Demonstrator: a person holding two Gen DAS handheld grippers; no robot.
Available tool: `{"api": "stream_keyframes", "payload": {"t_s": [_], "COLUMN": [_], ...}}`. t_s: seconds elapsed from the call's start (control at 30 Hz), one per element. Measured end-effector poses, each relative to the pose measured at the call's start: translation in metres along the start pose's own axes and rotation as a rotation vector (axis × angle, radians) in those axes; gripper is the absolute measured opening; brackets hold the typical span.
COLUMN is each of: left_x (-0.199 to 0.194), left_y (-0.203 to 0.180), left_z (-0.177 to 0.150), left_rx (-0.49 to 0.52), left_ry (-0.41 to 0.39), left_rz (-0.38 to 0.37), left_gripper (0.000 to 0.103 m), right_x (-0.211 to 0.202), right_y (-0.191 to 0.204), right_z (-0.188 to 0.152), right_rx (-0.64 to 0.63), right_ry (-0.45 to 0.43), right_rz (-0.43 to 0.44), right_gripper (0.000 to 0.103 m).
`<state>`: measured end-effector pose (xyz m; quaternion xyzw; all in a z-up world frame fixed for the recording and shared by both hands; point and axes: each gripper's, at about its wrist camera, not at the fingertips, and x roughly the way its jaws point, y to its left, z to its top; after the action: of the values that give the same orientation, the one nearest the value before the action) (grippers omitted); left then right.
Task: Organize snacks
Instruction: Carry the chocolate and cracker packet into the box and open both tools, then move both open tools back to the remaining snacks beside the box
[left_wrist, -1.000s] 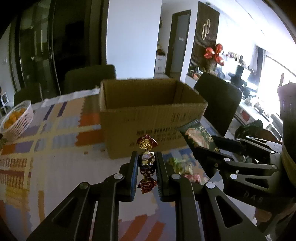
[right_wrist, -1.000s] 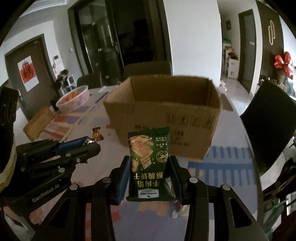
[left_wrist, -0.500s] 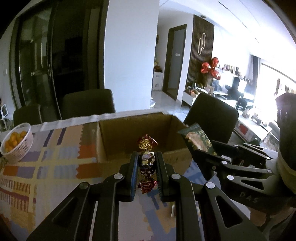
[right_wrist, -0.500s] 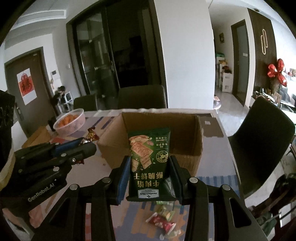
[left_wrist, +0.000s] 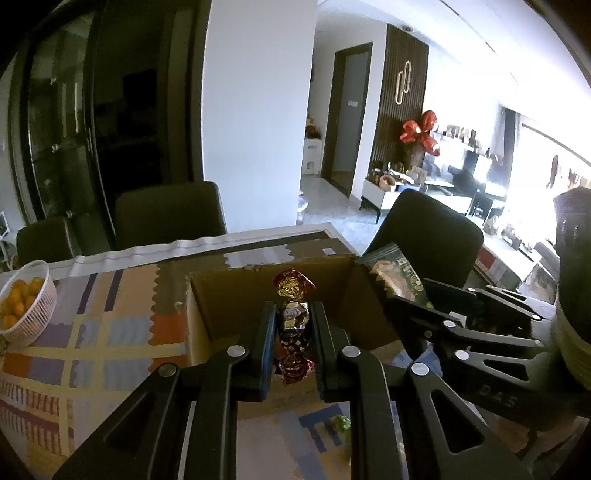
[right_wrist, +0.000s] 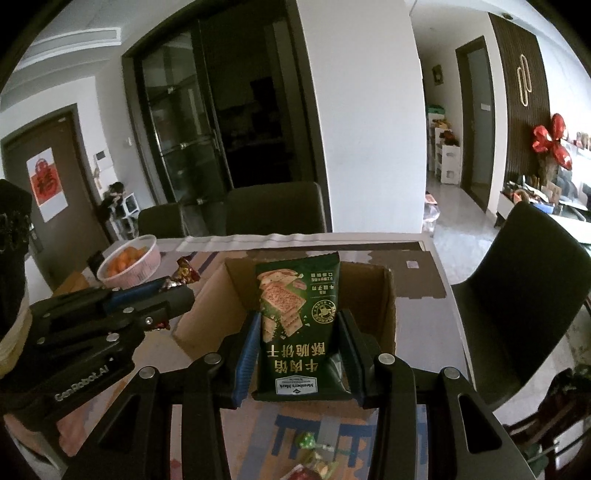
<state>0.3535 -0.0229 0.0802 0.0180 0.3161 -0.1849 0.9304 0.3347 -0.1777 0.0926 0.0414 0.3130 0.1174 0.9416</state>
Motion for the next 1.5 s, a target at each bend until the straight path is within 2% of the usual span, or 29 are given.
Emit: {"api": "stream_keyframes", "payload": {"t_s": [0.27,0.43,0.47,0.5,0.53,0.57,0.6,0.83,1.13,1.4,1.5], "left_x": [0.035,0.050,0.052,0.053,0.053,0.049,0.047,0.021,-0.014,-0.022,-0.019], "left_y": [0.014,0.018,0.018,0.018,0.018,0.017,0.019,0.007,-0.023,-0.045,-0.049], "left_z": [0.012,0.014,0.014,0.013,0.011,0.009,0.007,-0.015,-0.044,-0.073,-0.084], "left_rx": [-0.019,-0.008,-0.002,0.009,0.017,0.023,0.024,0.066,0.100,0.135,0.148], "left_ry": [0.058,0.086,0.088,0.091,0.088,0.075,0.068,0.036,0.000,0.025,0.046], "left_rz": [0.027,0.075,0.096,0.124,0.143,0.150,0.149,0.123,0.045,-0.018,-0.020], "left_gripper": [0.019,0.020,0.022,0.037,0.052,0.056,0.056,0.058,0.059,0.059,0.059], "right_x": [0.033,0.049,0.052,0.054,0.054,0.054,0.052,0.024,-0.024,-0.045,-0.047], "right_y": [-0.004,-0.004,-0.006,-0.007,-0.008,-0.009,-0.010,-0.011,-0.014,-0.018,-0.019], "right_z": [0.014,0.020,0.020,0.020,0.019,0.018,0.017,-0.002,-0.030,-0.063,-0.076], "right_rx": [-0.015,-0.036,-0.034,-0.032,-0.031,-0.026,-0.024,-0.039,-0.044,-0.045,-0.049], "right_ry": [0.059,0.085,0.088,0.086,0.088,0.090,0.084,0.048,-0.002,0.019,0.040], "right_rz": [-0.032,-0.066,-0.074,-0.078,-0.087,-0.104,-0.114,-0.135,-0.126,-0.109,-0.110], "right_gripper": [0.042,0.043,0.043,0.044,0.052,0.059,0.062,0.063,0.063,0.063,0.063]}}
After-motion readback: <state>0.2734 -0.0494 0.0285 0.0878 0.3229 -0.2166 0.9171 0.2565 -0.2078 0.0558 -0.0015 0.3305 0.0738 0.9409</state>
